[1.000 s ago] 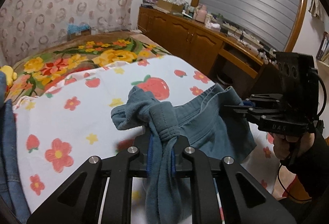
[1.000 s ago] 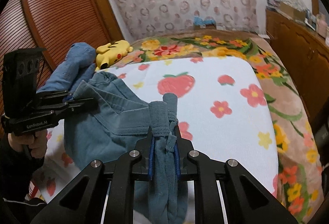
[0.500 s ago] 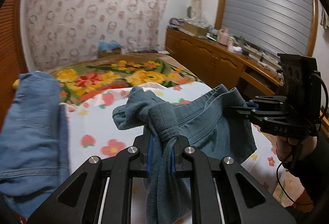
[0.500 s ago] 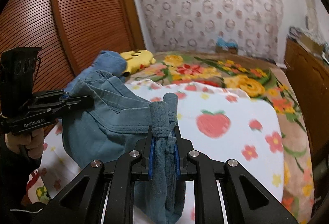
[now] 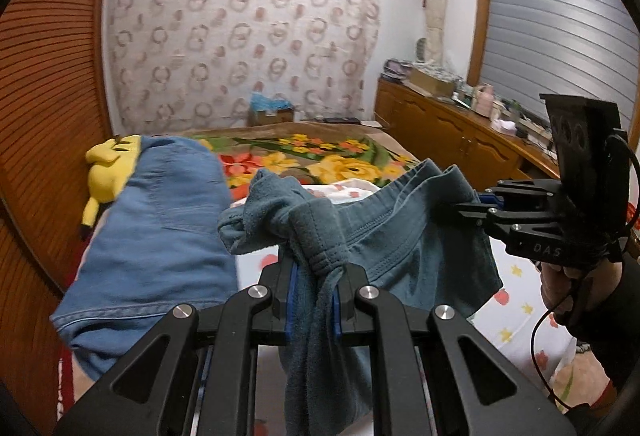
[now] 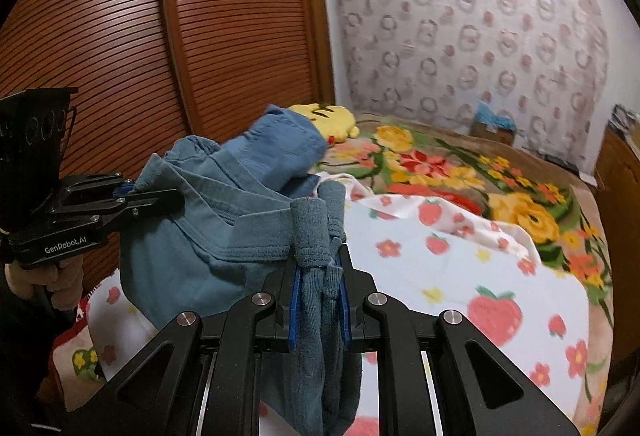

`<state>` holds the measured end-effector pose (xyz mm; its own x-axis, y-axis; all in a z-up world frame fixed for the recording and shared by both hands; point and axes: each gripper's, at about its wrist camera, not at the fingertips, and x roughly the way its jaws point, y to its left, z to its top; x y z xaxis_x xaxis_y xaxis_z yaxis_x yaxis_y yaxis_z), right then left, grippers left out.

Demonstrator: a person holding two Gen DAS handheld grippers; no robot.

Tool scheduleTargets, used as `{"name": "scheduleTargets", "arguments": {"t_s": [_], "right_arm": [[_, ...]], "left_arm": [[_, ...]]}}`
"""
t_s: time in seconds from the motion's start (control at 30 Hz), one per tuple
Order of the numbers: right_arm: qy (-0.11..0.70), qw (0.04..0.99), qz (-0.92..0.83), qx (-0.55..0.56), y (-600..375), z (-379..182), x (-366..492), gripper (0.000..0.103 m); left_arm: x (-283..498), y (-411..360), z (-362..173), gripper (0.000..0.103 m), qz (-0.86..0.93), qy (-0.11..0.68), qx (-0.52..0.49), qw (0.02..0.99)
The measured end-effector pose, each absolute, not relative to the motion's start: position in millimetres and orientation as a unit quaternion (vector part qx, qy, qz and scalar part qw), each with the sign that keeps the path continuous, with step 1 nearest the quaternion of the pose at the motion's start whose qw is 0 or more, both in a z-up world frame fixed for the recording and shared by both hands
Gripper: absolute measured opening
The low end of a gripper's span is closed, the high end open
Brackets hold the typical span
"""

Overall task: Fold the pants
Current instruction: 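Lift the folded shorts with both grippers and carry them onto the blue jeans stack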

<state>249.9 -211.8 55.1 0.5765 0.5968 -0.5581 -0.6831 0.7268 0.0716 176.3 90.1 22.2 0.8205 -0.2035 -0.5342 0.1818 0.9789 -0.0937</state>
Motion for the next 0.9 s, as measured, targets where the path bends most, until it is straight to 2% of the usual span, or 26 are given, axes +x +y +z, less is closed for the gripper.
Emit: {"name": "scheduleTargets", "arguments": {"t_s": [0.6,0.9], "right_arm": [[0.252,0.877,0.396,-0.105,-167,65,293,0.015],[0.243,0.871,0.407,-0.131,-126,61,334,0.015]], "left_arm": [[199,154,43,0.014,-0.053,0.253,-0.039,0.965],[213,180,29,0.014,-0.007,0.257,-0.053,0.965]]}}
